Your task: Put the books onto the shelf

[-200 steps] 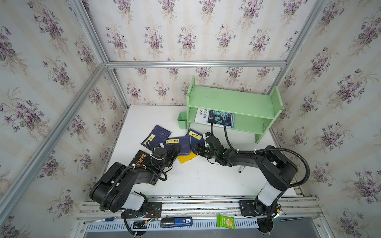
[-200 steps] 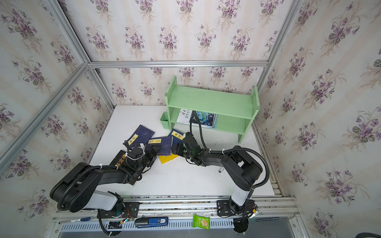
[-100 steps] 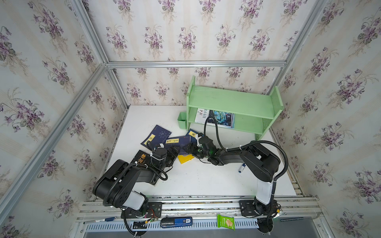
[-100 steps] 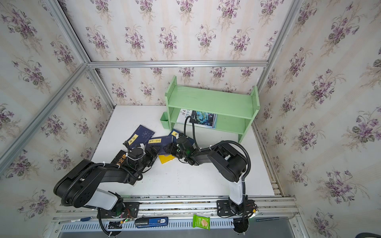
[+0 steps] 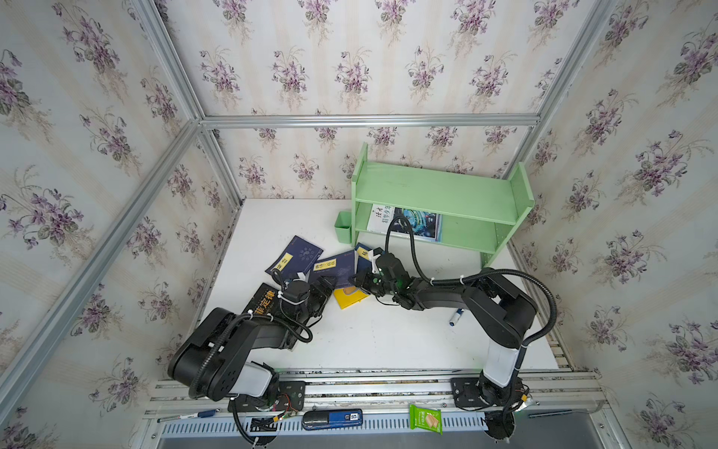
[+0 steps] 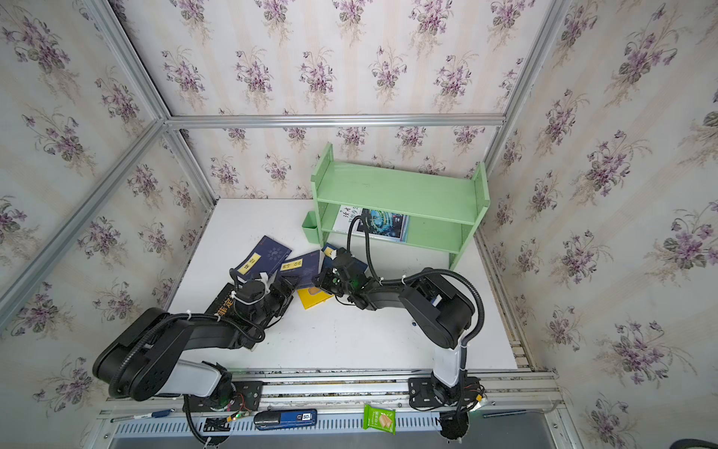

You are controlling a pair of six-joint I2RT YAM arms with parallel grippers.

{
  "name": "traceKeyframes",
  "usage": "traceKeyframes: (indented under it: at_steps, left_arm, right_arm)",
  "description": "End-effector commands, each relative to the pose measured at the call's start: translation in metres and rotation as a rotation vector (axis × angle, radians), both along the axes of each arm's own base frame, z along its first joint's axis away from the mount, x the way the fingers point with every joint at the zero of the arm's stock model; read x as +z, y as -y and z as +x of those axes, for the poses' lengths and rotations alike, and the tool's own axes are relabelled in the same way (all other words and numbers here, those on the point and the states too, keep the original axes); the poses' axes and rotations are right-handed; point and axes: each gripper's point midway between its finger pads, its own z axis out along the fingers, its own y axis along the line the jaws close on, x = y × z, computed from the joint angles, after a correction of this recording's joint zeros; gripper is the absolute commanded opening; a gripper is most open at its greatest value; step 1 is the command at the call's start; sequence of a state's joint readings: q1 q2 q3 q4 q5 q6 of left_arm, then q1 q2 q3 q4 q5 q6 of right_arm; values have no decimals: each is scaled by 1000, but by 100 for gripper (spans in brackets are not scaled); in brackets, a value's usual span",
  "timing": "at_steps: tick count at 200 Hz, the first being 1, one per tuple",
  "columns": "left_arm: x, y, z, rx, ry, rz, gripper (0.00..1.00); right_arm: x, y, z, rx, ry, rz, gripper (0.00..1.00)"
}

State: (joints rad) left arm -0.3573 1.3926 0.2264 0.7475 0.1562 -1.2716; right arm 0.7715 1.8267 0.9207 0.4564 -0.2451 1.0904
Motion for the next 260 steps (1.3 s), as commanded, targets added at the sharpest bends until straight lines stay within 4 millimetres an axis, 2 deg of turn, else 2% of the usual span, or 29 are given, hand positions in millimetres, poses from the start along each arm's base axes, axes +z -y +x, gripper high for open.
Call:
traceKeyframes:
  at_steps: [1,13,25,57,73,89,92,104,140,152,192,196,221,240,260]
  left_arm:
    - [-7,-12,-11,-8,-50,71,99]
    - [1,-19,-11,-7,-35,102,99]
    - [21,-26,-10,-3,21,130,99]
    - [69,-33,-6,-52,156,237,99]
    - [96,-22,-2,-130,232,237,99]
    - [125,0,2,-259,298,207,99]
    - [129,4,2,-281,308,204,99]
    - [149,19,6,-364,353,178,99]
    - [183,52,12,-524,462,134,99]
    - [191,64,11,-573,494,117,99]
    - [206,100,-4,-727,569,58,99]
    - [196,104,-1,-739,543,57,99]
    - [183,117,-1,-786,504,32,99]
    - [186,128,-3,-836,513,-21,98]
    - [190,135,-6,-873,524,-55,92]
  right_arm:
    - [15,11,4,-13,53,-25,0]
    - [28,17,3,-13,78,-15,0]
    - [40,29,2,-22,96,-13,0]
    - [74,79,-3,-67,139,45,0]
    - [92,104,-10,-74,173,62,0]
    - [109,125,-23,-83,209,47,0]
    - [113,139,-17,-118,220,42,0]
    - [128,157,-24,-141,258,43,0]
    - [160,194,-42,-178,322,121,0]
    - [165,199,-47,-173,333,146,0]
    - [175,195,-65,-108,385,196,0]
    - [175,194,-66,-105,388,198,0]
    - [182,192,-70,-77,421,215,0]
    - [187,190,-70,-62,431,235,0]
    - [188,191,-71,-65,436,245,0]
